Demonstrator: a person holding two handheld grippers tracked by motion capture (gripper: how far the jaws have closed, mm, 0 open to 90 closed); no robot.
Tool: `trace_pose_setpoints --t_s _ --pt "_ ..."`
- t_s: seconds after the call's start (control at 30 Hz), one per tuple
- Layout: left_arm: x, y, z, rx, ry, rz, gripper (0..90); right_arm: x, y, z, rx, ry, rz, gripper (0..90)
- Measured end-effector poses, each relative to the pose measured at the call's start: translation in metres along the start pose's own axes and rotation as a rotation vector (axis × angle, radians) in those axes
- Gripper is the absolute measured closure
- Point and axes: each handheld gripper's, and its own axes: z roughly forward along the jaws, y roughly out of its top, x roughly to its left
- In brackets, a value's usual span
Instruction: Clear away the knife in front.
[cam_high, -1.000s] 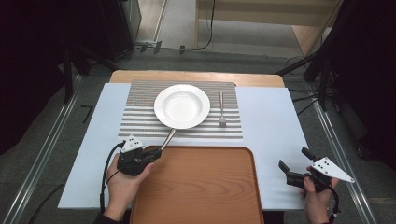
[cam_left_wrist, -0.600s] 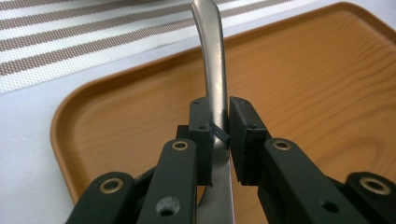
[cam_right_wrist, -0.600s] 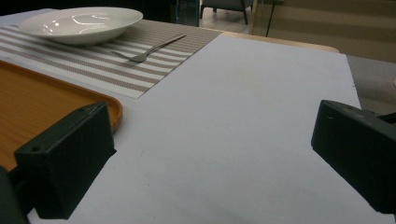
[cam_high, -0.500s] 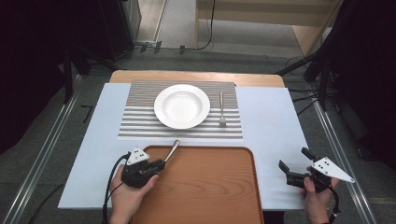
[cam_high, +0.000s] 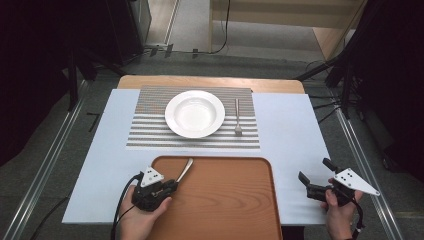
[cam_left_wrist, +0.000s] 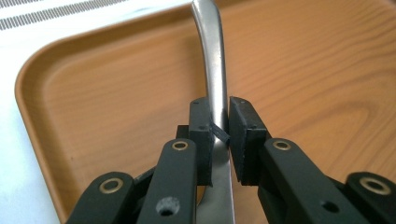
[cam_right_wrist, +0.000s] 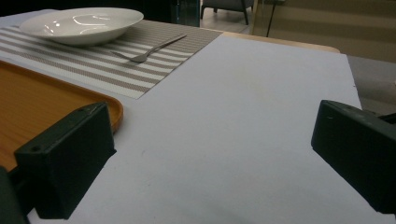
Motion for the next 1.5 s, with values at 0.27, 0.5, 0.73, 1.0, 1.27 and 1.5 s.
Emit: trace_pose_setpoints --t_s 0.27,0.5,0.73,1.0,1.27,1.5 --pt "-0.006 -0.007 -0.003 0.038 0.032 -0.002 79.4 0.000 0.000 0.000 -0.001 -0.001 -0.003 0.0" --pt "-0.011 -0.009 -0.003 0.066 0.066 0.007 79.0 0.000 0.000 0.000 -0.001 -0.001 -0.001 0.0" --pt "-0.005 -0.005 -0.005 -0.022 -0.005 0.026 79.6 0.000 0.000 0.000 -0.001 0.000 0.000 0.0" --pt "-0.020 0.010 0.021 0.040 -0.035 0.131 89.9 0.001 0.000 0.000 0.002 -0.003 -0.006 0.0" --pt "-0.004 0.011 0.020 0.052 0.030 0.114 90.0 0.001 0.000 0.001 0.005 -0.003 -0.009 0.0" --pt "0.012 0.008 0.009 0.034 0.037 0.071 90.0 0.001 0.000 0.001 0.007 -0.004 -0.009 0.0"
